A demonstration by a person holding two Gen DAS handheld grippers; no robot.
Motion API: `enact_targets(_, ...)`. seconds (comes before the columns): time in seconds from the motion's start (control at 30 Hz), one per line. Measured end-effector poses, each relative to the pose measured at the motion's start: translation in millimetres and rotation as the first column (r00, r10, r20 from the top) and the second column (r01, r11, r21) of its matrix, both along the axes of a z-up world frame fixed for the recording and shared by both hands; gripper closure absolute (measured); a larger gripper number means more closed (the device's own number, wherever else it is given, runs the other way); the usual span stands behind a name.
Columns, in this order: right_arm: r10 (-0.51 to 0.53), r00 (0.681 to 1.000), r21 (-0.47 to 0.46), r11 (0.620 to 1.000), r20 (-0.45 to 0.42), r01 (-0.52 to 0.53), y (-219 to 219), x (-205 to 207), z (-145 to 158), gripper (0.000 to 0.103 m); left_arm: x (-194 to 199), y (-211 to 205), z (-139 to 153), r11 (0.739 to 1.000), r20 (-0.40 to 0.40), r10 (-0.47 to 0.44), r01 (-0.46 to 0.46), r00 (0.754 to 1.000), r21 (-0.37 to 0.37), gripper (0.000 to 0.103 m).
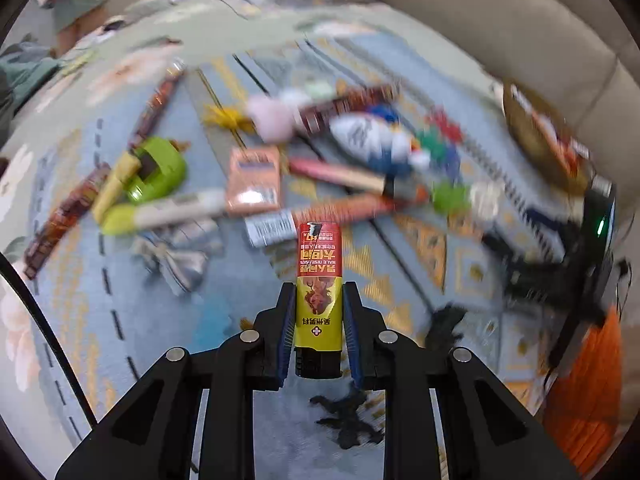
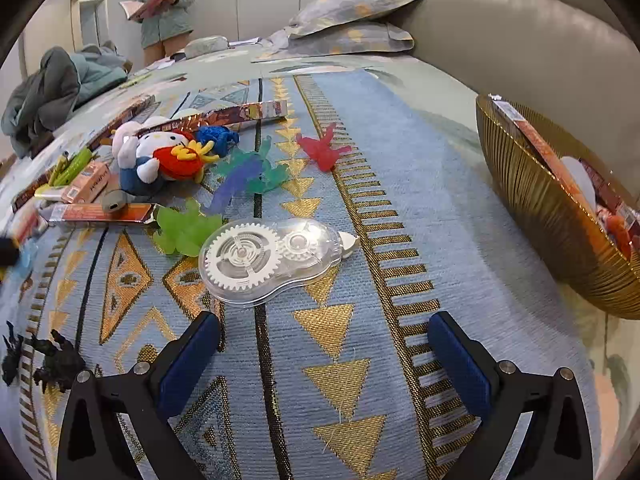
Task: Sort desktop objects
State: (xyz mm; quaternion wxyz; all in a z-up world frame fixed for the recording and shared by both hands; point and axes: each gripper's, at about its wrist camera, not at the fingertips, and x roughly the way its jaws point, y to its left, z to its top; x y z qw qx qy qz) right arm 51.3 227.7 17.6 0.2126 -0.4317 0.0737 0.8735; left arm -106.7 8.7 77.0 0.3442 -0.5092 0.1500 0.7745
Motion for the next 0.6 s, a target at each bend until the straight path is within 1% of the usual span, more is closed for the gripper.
enact_targets(0.1, 0.0, 1.0, -0.002, 1.0, -0.001, 0.0, -0.2, 0.2, -0.5, 0.0, -6.7, 6.4, 24.2, 0.995, -0.014, 0.079, -0.078, 0.997, 0.057, 0.083)
enact_targets(0.17, 0.0, 1.0, -0.005, 1.0, -0.001, 0.0, -0.2, 0.2, -0.6, 0.0, -5.7, 10.0, 42.8, 0.984, -0.017, 0.132, -0.129, 0.991, 0.125, 0.083)
enact_targets(0.23, 0.0, 1.0, -0.004, 1.0, -0.001, 0.0, -1.5, 0.4, -0.2, 0.0, 1.5, 7.2, 56.4, 0.964, -0.006, 0.192, -0.187, 0.981, 0.189, 0.083)
enact_targets(0.3, 0.0, 1.0, -0.005, 1.0, -0.002, 0.0, -1.0, 1.2, -0.4, 0.0, 14.1, -1.8, 62.7, 0.935, 0.015, 0.244, -0.239, 0.97, 0.263, 0.083)
enact_targets(0.33, 0.0, 1.0, -0.006, 1.0, -0.003, 0.0, -1.4, 1.3, -0.1, 0.0, 20.4, -6.4, 63.1, 0.92, 0.009, 0.271, -0.262, 0.963, 0.291, 0.083)
enact_targets(0.37, 0.0, 1.0, -0.005, 1.0, -0.002, 0.0, -2.2, 1.4, 0.1, 0.0, 27.6, -9.1, 60.9, 0.914, -0.003, 0.282, -0.268, 0.959, 0.304, 0.083)
enact_targets(0.47, 0.0, 1.0, -0.005, 1.0, -0.002, 0.0, -1.0, 2.5, -0.1, 0.0, 31.5, 1.3, 50.6, 0.938, -0.032, 0.251, -0.235, 0.967, 0.253, 0.083)
enact_targets(0.6, 0.0, 1.0, -0.005, 1.0, -0.002, 0.0, -1.2, 3.0, 0.0, 0.0, 31.1, 6.2, 42.3, 0.943, 0.005, 0.223, -0.217, 0.975, 0.252, 0.083)
